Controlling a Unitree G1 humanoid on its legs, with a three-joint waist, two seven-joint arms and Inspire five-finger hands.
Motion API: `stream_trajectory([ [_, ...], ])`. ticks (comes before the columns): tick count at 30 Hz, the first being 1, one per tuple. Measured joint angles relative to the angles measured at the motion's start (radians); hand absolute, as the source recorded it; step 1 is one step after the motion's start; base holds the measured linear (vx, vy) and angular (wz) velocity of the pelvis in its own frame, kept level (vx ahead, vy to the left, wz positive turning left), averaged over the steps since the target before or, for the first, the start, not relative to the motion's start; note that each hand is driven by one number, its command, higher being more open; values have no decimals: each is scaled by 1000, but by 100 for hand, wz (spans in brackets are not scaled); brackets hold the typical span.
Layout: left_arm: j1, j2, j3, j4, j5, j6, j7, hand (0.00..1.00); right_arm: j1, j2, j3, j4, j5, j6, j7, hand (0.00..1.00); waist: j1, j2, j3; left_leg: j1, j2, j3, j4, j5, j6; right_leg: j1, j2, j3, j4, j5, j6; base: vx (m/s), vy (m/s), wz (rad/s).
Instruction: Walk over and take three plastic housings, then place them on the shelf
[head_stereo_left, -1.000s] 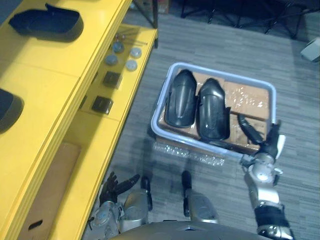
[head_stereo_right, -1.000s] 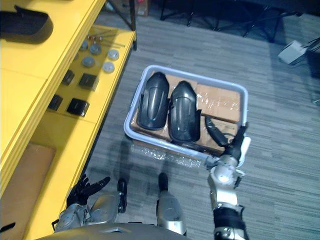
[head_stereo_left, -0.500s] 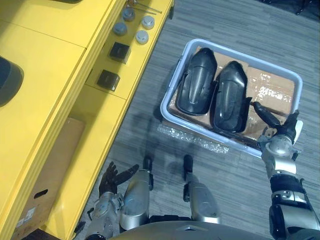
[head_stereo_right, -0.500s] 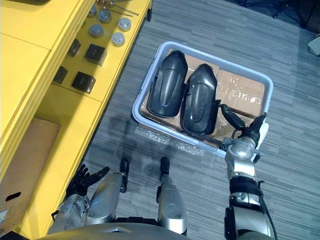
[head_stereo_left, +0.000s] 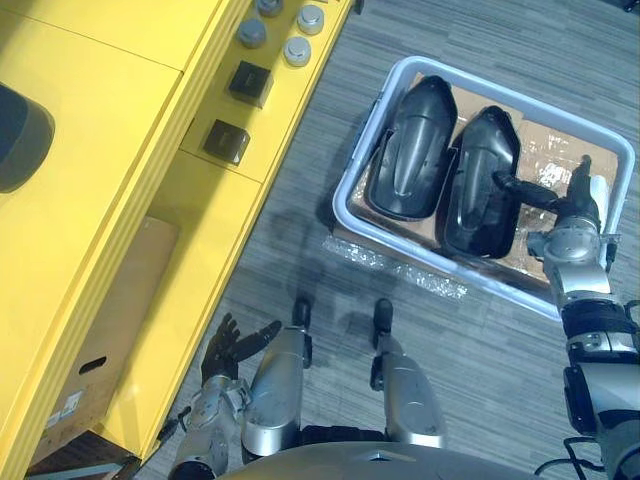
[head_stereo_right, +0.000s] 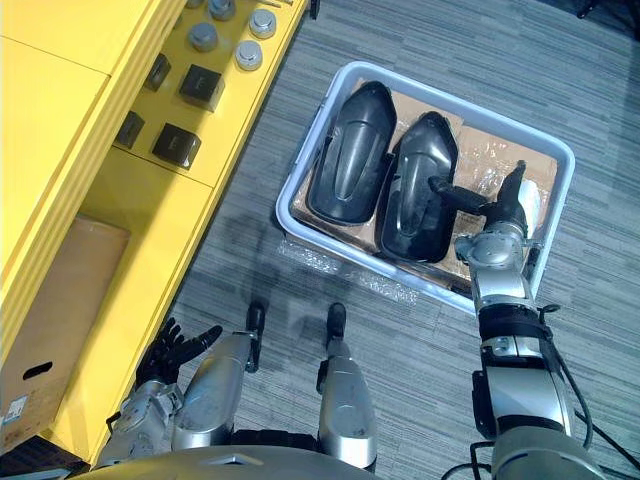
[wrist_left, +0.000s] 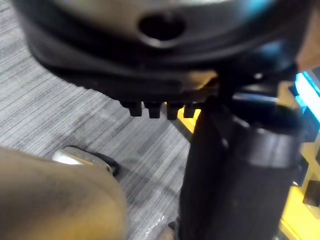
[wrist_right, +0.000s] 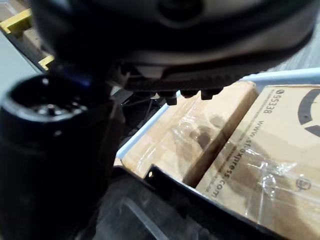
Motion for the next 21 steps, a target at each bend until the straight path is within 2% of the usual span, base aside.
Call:
stream_trajectory([
  [11, -1, 2, -22, -10, -35, -3, 13, 100, -36, -57, 91, 58, -159, 64, 87, 100, 21, 9, 4, -10, 0, -15, 10, 1, 2, -4, -1, -24, 19, -3, -3, -3, 6, 4],
  [12, -1, 2, -23, -9, -38, -3, 14, 100, -35, -57, 102, 58, -162, 72, 97, 0, 21, 9, 4, -12, 0, -15, 10, 3, 4, -8, -2, -24, 22, -4, -3, 0, 0, 0],
  [15, -1, 2, -23, -10, -40, -2, 14, 100, -34, -57, 119, 63, -194, 102, 115, 0, 21, 11, 5, -14, -1, -13, 10, 5, 5, -13, -5, -24, 29, -5, -3, 0, 0, 0],
  [21, -1, 11, -41, -8, -63, -2, 22, 100, -46, -79, 128, 108, -284, 108, 119, 0, 24, 12, 5, -14, -3, -13, 7, 9, 6, -14, -9, -31, 32, -9, -5, -1, 2, 1],
])
